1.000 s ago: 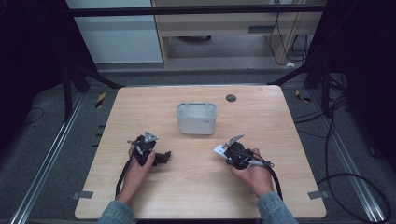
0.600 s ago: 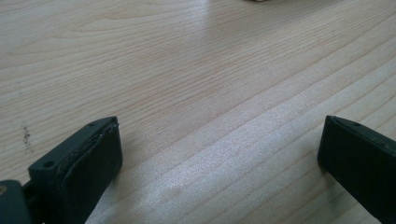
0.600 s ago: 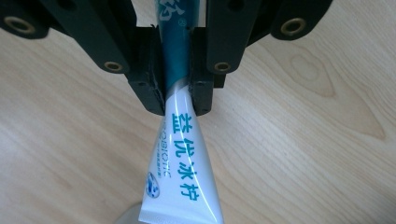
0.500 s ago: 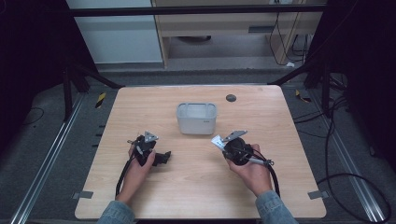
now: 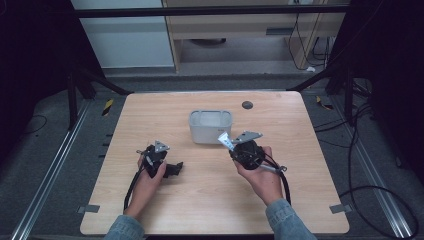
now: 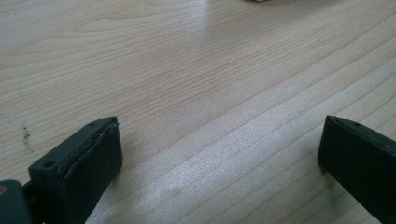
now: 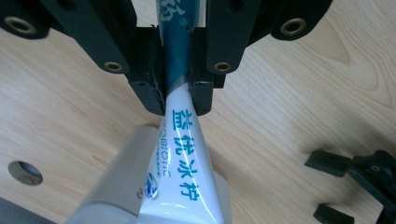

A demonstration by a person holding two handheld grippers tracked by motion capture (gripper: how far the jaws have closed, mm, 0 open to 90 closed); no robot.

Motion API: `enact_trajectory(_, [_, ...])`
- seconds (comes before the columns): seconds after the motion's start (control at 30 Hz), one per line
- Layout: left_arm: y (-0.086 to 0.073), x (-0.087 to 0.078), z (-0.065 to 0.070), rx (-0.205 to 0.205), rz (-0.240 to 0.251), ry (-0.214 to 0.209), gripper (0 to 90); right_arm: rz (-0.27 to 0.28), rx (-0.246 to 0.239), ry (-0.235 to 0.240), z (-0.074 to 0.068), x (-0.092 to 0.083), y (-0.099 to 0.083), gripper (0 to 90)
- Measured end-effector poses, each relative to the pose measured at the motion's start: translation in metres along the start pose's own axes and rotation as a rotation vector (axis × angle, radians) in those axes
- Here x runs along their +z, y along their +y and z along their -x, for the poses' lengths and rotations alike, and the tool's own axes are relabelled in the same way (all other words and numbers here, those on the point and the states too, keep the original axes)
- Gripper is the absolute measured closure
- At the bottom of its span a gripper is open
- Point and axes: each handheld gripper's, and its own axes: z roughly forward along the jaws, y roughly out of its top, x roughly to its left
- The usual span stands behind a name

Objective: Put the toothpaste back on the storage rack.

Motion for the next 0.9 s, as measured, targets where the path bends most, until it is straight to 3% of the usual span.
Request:
enact_trajectory(0.2, [0.0,0.0,0.0,0.001,-0.001,0.0,0.0,0.04,-0.002,0.014,-0.01,0.007,0.017,77.7])
enact_trajectory(0.57, [0.0,0.0,0.0,0.001,0.0,0.0,0.0,0.113,-0.025,0.007,-0.018,0.004,0.046,77.8])
enact_trajectory(0.9, [0.0,0.0,0.0,-0.002,0.003,0.002,0.0,0.135,-0.054,0.004,-0.023,0.0,0.07,77.9])
